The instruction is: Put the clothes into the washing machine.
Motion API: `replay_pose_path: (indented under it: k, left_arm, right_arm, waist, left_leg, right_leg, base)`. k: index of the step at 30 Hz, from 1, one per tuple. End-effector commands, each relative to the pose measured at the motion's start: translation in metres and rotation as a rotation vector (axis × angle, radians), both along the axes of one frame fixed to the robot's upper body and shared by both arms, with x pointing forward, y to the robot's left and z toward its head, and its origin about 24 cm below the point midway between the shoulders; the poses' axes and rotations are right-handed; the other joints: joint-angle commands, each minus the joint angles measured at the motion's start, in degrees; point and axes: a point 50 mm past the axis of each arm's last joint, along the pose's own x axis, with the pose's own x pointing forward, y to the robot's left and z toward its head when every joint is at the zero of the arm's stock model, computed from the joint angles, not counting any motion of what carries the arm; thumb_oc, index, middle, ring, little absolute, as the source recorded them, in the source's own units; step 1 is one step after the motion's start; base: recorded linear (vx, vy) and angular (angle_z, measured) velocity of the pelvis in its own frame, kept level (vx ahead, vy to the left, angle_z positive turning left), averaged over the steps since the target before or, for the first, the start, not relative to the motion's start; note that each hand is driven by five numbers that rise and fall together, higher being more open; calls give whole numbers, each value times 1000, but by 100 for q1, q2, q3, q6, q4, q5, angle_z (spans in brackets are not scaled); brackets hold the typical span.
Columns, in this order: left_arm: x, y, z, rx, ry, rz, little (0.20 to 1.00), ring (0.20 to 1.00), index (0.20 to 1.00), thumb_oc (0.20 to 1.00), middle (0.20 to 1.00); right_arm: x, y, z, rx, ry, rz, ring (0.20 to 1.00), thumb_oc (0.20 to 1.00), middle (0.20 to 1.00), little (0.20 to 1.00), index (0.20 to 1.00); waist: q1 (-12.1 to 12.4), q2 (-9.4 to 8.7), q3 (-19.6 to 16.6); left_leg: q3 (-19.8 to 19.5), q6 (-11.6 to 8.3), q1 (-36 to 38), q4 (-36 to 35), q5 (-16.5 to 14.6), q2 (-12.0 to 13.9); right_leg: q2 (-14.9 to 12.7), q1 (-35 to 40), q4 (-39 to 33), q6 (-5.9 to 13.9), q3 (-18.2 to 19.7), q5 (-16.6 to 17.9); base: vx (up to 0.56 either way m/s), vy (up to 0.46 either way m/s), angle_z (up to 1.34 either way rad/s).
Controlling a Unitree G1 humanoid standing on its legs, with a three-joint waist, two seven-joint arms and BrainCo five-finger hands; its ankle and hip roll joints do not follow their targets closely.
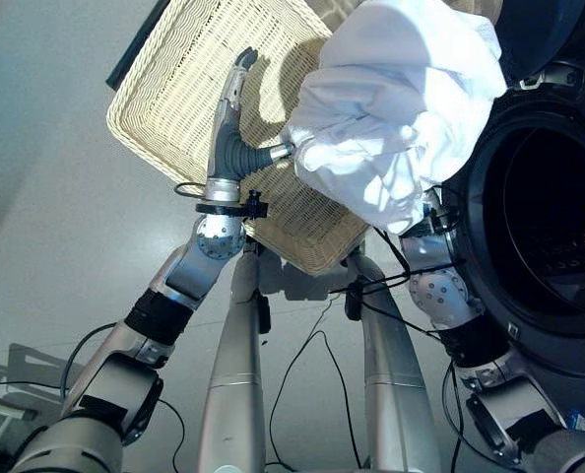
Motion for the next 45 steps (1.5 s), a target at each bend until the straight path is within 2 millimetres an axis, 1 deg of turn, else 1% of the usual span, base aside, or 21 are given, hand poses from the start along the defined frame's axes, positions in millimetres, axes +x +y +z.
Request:
replay_pose_path:
  k: [1, 7, 18, 22, 23, 27, 28, 31, 32, 33, 35, 36, 37, 38, 39, 40, 41, 42, 43, 44, 45]
  left_arm:
    - [-3, 17, 13, -145, -81, 21, 1000, 1000, 1000, 1000, 1000]
    - [-3, 21, 12, -241, -77, -13, 1000, 1000, 1000, 1000, 1000]
    - [4, 33, 9, -344, -48, -6, 1000, 1000, 1000, 1000, 1000]
    - [6, 37, 7, -355, -61, 31, 1000, 1000, 1000, 1000, 1000]
    - [7, 38, 8, -352, -71, 48, 1000, 1000, 1000, 1000, 1000]
    - [10, 42, 7, -353, -87, 84, 1000, 1000, 1000, 1000, 1000]
    - [13, 44, 7, -362, -94, 105, 1000, 1000, 1000, 1000, 1000]
    - [16, 46, 7, -373, -102, 125, 1000, 1000, 1000, 1000, 1000]
    - [17, 49, 8, -380, -108, 134, 1000, 1000, 1000, 1000, 1000]
    - [18, 49, 11, -381, -117, 135, 1000, 1000, 1000, 1000, 1000]
    - [19, 50, 9, -382, -113, 141, 1000, 1000, 1000, 1000, 1000]
    - [19, 50, 9, -382, -113, 141, 1000, 1000, 1000, 1000, 1000]
    - [22, 51, 10, -382, -124, 160, 1000, 1000, 1000, 1000, 1000]
    - [22, 51, 13, -383, -132, 161, 1000, 1000, 1000, 1000, 1000]
    - [23, 51, 11, -383, -127, 165, 1000, 1000, 1000, 1000, 1000]
    - [23, 52, 10, -384, -127, 168, 1000, 1000, 1000, 1000, 1000]
    - [24, 52, 10, -386, -131, 175, 1000, 1000, 1000, 1000, 1000]
    - [24, 52, 10, -386, -132, 176, 1000, 1000, 1000, 1000, 1000]
    - [25, 54, 11, -387, -136, 183, 1000, 1000, 1000, 1000, 1000]
    - [25, 54, 13, -388, -143, 182, 1000, 1000, 1000, 1000, 1000]
    - [26, 55, 11, -385, -138, 189, 1000, 1000, 1000, 1000, 1000]
  right_arm:
    - [-35, 3, 35, 92, -269, 141, 200, 200, 200, 200, 200]
    - [-31, 2, 33, 102, -263, 138, 200, 200, 200, 200, 200]
    - [-21, -16, 34, 87, -261, 53, 200, 200, 200, 200, 200]
    - [-12, -20, 28, 74, -199, 33, 200, 200, 200, 200, 200]
    - [-7, -23, 24, 74, -170, 32, 200, 200, 200, 200, 200]
    - [4, -30, 15, 96, -119, 51, 200, 200, 200, 200, 200]
    - [14, -37, 8, 126, -73, 48, 200, 200, 200, 200, 200]
    - [25, -47, -2, 151, -14, 37, 200, 200, 200, 200, 200]
    - [31, -54, -9, 165, 13, 42, 200, 200, 200, 200, 200]
    - [32, -55, -8, 169, 13, 41, 200, 200, 200, 200, 200]
    - [36, -61, -15, 184, 44, 29, 200, 200, 200, 200, 200]
    - [36, -61, -15, 184, 44, 29, 200, 200, 200, 200, 200]
    - [47, -80, -32, 290, 127, 7, 200, 200, 200, 200, 200]
    - [48, -81, -31, 298, 125, 8, 200, 200, 200, 200, 200]
    - [51, -88, -39, 338, 157, -18, 200, 200, 200, 200, 200]
    - [52, -93, -43, 360, 171, -26, 200, 200, 200, 200, 200]
    - [55, -107, -53, 441, 213, -75, 200, 200, 200, 200, 200]
    - [56, -109, -55, 452, 223, -82, 200, 200, 200, 200, 200]
    - [58, -122, -63, 530, 262, -132, 200, 200, 200, 200, 200]
    - [58, -123, -61, 535, 261, -132, 200, 200, 200, 200, 200]
    - [58, -137, -74, 612, 318, -204, 200, 200, 200, 200, 200]
  waist:
    - [-190, 213, -100]
    - [-201, 218, -100]
    - [-247, 190, -100]
    - [-272, 183, -100]
    - [-281, 184, -100]
    - [-299, 196, -100]
    - [-313, 213, -100]
    - [-325, 238, -100]
    - [-341, 249, -100]
    - [-351, 249, -100]
    - [-350, 256, -100]
    - [-350, 256, -100]
    - [-370, 278, -100]
    - [-379, 277, -100]
    - [-373, 284, -100]
    - [-376, 287, -100]
    - [-386, 302, -100]
    - [-385, 303, -100]
    - [-395, 310, -100]
    - [-401, 308, -100]
    - [-398, 308, -100]
  left_leg:
    - [67, -170, -102, 651, -528, -202]
    - [84, -173, -96, 626, -508, -200]
    - [94, -193, -81, 652, -546, -186]
    - [104, -198, -82, 652, -552, -183]
    - [114, -201, -66, 642, -558, -188]
    - [126, -212, -45, 653, -572, -186]
    - [142, -225, -40, 661, -577, -179]
    - [173, -232, -15, 643, -579, -170]
    - [186, -244, -16, 638, -580, -161]
    - [193, -240, -83, 625, -519, -170]
    - [197, -251, -28, 641, -577, -157]
    - [197, -251, -28, 641, -577, -157]
    - [218, -259, -37, 640, -588, -147]
    - [225, -252, -104, 629, -529, -157]
    - [222, -260, -41, 637, -592, -146]
    - [223, -259, -34, 635, -597, -147]
    - [233, -256, -25, 620, -601, -148]
    - [235, -256, -25, 620, -605, -148]
    - [244, -263, -47, 629, -599, -139]
    - [251, -257, -106, 620, -546, -145]
    - [250, -261, -26, 627, -618, -123]
  right_leg:
    - [122, 523, -1676, 673, -394, 1365]
    - [136, 530, -1702, 666, -384, 1385]
    - [123, 545, -1712, 691, -363, 1385]
    - [129, 537, -1734, 697, -343, 1400]
    - [132, 549, -1763, 698, -338, 1412]
    - [124, 560, -1793, 701, -322, 1431]
    - [114, 562, -1803, 708, -312, 1438]
    - [115, 575, -1820, 712, -300, 1448]
    - [108, 574, -1839, 715, -288, 1452]
    - [99, 509, -1855, 710, -283, 1508]
    - [104, 561, -1843, 718, -280, 1458]
    - [104, 561, -1843, 718, -280, 1458]
    - [91, 551, -1873, 716, -261, 1462]
    - [82, 486, -1888, 709, -257, 1518]
    - [91, 546, -1873, 717, -255, 1461]
    - [95, 551, -1877, 714, -250, 1459]
    - [104, 556, -1893, 708, -236, 1459]
    - [106, 556, -1895, 706, -233, 1456]
    - [111, 534, -1890, 700, -213, 1457]
    - [104, 479, -1902, 692, -209, 1505]
    - [118, 559, -1893, 694, -200, 1442]
  base:
    - [0, 0, 0]
    - [0, 0, 0]
    - [0, 0, 0]
    - [0, 0, 0]
    - [0, 0, 0]
    - [-2, 9, 0]
    - [-12, 44, -1]
    - [-12, 39, -2]
    - [-26, 32, -2]
    - [0, 0, 0]
    - [0, 0, 0]
    - [-14, 29, -5]
    - [-28, 30, -5]
    - [-17, 38, -7]
    - [-4, 16, -5]
    - [5, 33, -7]
    - [-7, 30, -7]
    - [-11, 45, -5]
    - [-18, 27, -4]
    - [-3, 32, -6]
    - [-13, 16, -6]
